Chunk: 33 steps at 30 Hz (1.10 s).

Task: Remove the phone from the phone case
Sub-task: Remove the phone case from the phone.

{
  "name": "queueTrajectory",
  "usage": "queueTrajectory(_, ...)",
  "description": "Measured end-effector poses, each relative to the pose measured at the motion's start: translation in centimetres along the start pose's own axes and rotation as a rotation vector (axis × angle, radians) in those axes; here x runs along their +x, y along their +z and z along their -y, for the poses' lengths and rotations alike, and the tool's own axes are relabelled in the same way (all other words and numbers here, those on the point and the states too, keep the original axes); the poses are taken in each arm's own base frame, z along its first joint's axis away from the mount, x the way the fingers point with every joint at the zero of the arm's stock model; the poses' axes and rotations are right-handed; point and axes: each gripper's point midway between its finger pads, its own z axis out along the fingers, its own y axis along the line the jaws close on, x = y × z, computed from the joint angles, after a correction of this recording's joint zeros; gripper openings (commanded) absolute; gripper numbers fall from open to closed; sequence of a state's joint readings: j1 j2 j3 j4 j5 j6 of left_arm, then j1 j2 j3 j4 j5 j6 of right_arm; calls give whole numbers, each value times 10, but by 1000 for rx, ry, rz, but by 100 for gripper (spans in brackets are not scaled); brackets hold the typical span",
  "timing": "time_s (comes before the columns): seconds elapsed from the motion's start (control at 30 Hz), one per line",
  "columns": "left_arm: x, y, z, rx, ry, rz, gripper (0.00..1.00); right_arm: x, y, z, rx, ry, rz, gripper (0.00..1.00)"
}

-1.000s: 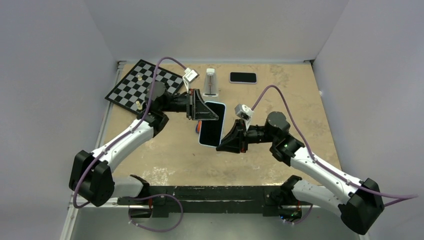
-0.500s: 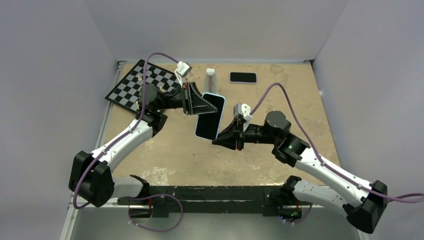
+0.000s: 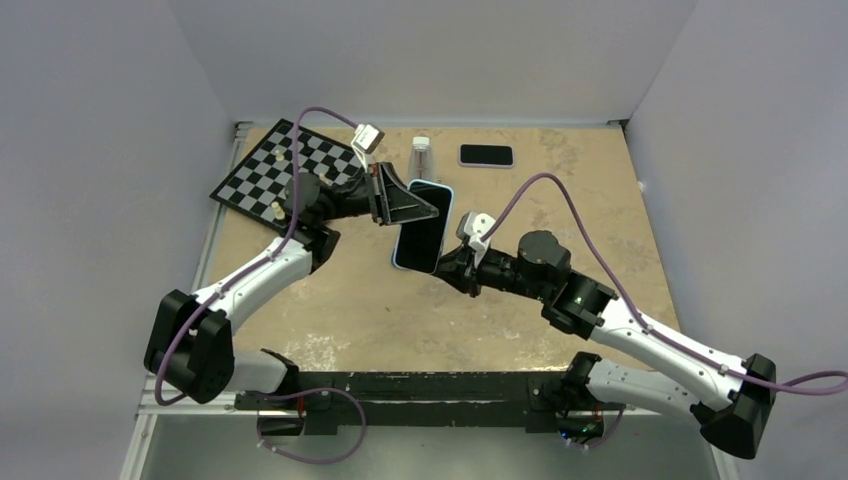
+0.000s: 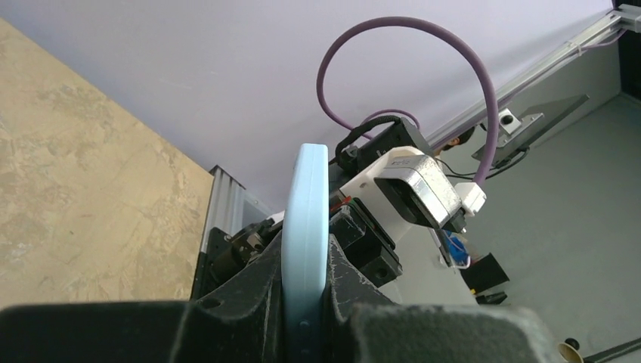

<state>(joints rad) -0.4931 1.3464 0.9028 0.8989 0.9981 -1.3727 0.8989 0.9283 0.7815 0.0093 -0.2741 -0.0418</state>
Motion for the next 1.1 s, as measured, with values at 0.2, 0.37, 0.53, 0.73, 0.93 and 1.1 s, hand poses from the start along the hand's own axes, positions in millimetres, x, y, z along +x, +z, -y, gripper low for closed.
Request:
queueTrajectory(0.2,-8,1,-12,-48,23,51,0,5,-3,7,84,169,-33,0)
queueTrajectory(0.37,-15,-1,-15,-105,65,119,0,-2,-12,5,106,373,-28,14)
queueTrajectory(0.53,-11,-6,-14,-208,144,147,0,-3,-22,4,106,450,-58,47)
queueTrajectory(0.73,24,-9,-12,-248,157,25,0,-6,-58,61,280,505,-8,57)
queueTrajectory(0.93,35,-12,-26,-295,109,-16,0,-19,-47,37,83,515,-18,59)
queueTrajectory(1.1,31,-12,-28,-301,90,16,0,-24,-39,26,-6,583,38,46)
